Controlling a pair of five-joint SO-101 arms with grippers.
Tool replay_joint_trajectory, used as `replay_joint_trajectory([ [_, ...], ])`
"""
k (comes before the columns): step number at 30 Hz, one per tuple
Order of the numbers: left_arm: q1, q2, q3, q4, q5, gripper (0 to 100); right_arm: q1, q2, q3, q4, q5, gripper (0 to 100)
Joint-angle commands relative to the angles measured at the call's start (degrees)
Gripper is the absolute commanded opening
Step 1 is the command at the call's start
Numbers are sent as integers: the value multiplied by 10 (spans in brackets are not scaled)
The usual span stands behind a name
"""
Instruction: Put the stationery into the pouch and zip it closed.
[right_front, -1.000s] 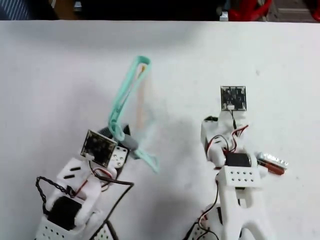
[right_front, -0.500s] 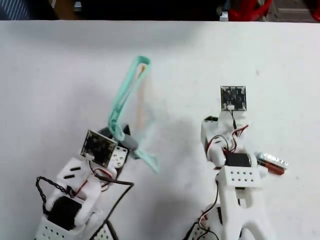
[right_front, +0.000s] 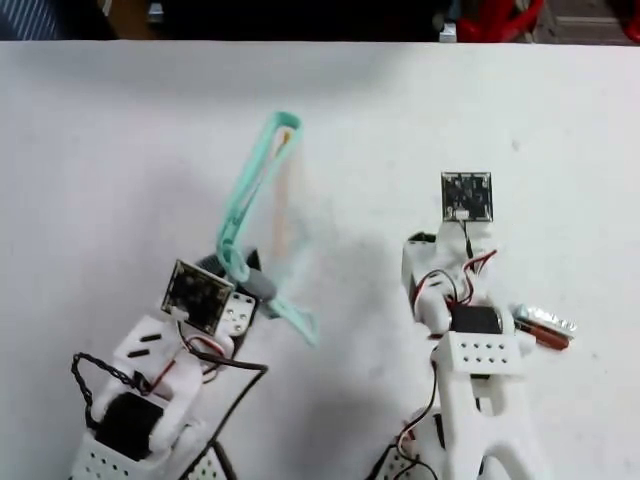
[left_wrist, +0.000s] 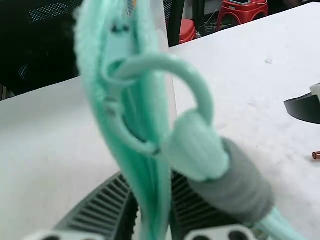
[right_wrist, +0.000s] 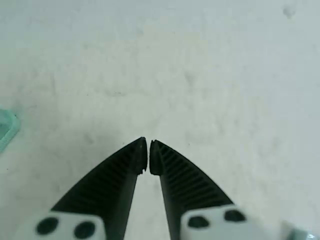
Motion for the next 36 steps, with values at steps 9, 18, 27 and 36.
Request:
replay_joint_trajectory([
  [9,-1,-6,-3,-17,-8,35,0,-9,-3,-7,-2,17],
  [18,-1,-6,-3,-17,-9,35,29,-10,-70,85,24,22],
  [27,-1,-6,-3,-17,-9,35,134,75,-238,241,178,22],
  [36,-1,-6,-3,-17,-9,35,125,204,-215,260,384,36],
])
